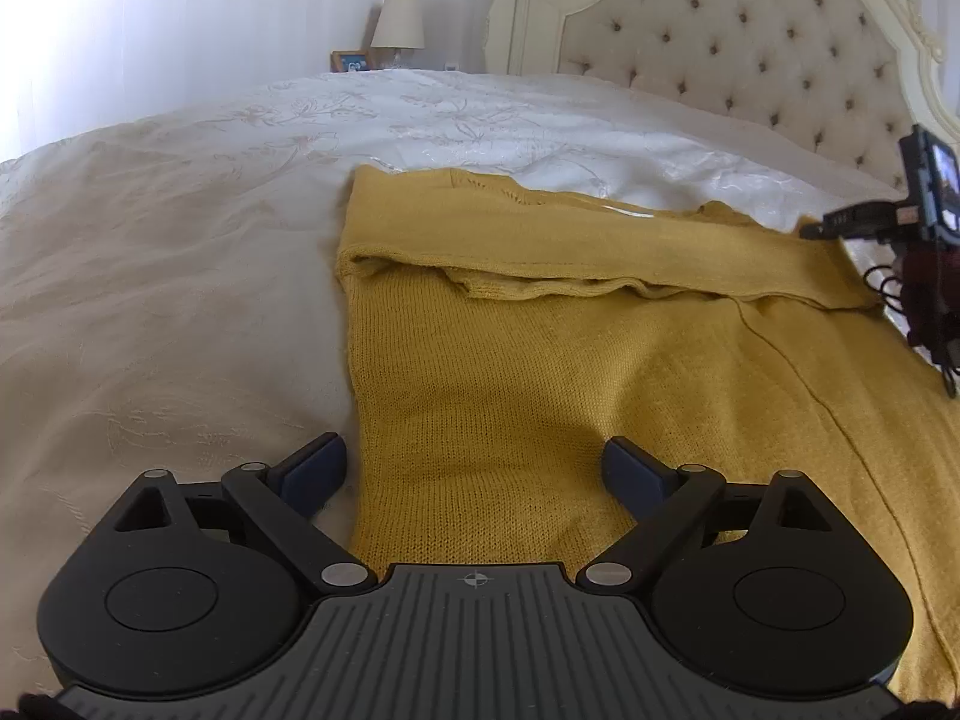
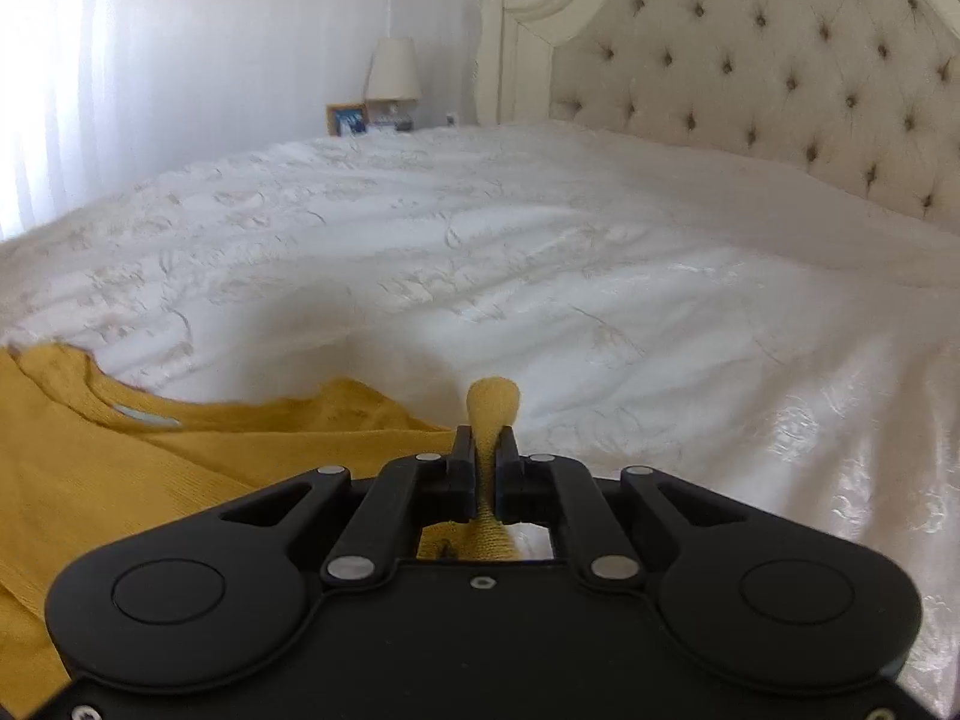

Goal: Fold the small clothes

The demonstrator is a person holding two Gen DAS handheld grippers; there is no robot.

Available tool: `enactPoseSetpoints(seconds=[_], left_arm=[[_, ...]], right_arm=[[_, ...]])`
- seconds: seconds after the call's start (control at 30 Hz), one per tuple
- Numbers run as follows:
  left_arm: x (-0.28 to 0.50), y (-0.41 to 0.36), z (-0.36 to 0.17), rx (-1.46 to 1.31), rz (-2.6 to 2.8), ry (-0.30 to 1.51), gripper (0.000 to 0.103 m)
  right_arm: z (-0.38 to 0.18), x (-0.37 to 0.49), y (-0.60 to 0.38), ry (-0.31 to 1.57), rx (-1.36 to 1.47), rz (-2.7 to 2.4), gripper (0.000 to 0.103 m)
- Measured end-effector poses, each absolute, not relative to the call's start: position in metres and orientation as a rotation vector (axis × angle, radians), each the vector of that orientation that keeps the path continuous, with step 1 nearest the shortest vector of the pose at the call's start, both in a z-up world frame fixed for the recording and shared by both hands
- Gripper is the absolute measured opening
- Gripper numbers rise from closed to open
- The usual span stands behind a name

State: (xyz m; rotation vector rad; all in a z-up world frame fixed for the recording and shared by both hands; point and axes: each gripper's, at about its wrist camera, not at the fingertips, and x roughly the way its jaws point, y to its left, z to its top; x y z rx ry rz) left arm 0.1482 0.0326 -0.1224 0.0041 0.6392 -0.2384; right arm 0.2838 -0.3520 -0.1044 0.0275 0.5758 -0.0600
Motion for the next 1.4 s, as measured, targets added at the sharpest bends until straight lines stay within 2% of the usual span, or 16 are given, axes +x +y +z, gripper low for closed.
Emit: enactPoseSetpoints(seconds=[0.1,0.17,0.2,0.23,0.27,0.3,0.33,0.43,0.6,0.73,0.93,1.23,1.33,1.4], left_arm=[[0.149,0.033,-0.123,0.003,-0.239,0.640,0.093],[0.149,0.034,-0.123,0.003,-0.240,0.640,0.093],[0.149,0.034,-0.123,0.003,-0.240,0.640,0.093],[0.149,0.033,-0.123,0.004,-0.239,0.640,0.093],[0.149,0.033,-0.123,0.005,-0.239,0.641,0.093],[0.149,0.033,-0.123,0.008,-0.238,0.642,0.093],[0.149,0.032,-0.123,0.011,-0.236,0.643,0.093],[0.150,0.030,-0.122,0.025,-0.230,0.651,0.094],[0.157,0.028,-0.118,0.042,-0.230,0.694,0.094],[0.162,0.040,-0.100,-0.033,-0.220,0.803,0.092],[0.142,0.074,-0.077,-0.216,-0.183,0.934,0.092],[0.099,0.084,-0.066,-0.165,-0.209,1.050,0.092],[0.086,0.082,-0.069,-0.134,-0.220,1.087,0.086],[0.080,0.079,-0.072,-0.101,-0.224,1.105,0.086]], right_arm=[[-0.119,0.295,-0.361,0.650,0.037,-0.127,0.012],[-0.124,0.298,-0.369,0.695,0.124,-0.110,0.022],[-0.124,0.296,-0.372,0.689,0.154,-0.109,0.037],[-0.121,0.292,-0.375,0.673,0.177,-0.116,0.065],[-0.119,0.288,-0.378,0.658,0.198,-0.126,0.079],[-0.115,0.282,-0.380,0.642,0.219,-0.139,0.085],[-0.111,0.276,-0.382,0.631,0.236,-0.141,0.082],[-0.102,0.262,-0.378,0.631,0.259,-0.118,0.082],[-0.125,0.266,-0.372,0.814,0.177,-0.167,0.082],[-0.111,0.235,-0.396,0.734,0.419,-0.204,0.081],[-0.074,0.148,-0.398,0.689,0.494,-0.051,0.082],[-0.074,0.028,-0.369,0.877,0.502,0.110,0.082],[-0.079,0.004,-0.356,0.959,0.485,0.143,0.082],[-0.084,-0.007,-0.351,1.005,0.480,0.150,0.082]])
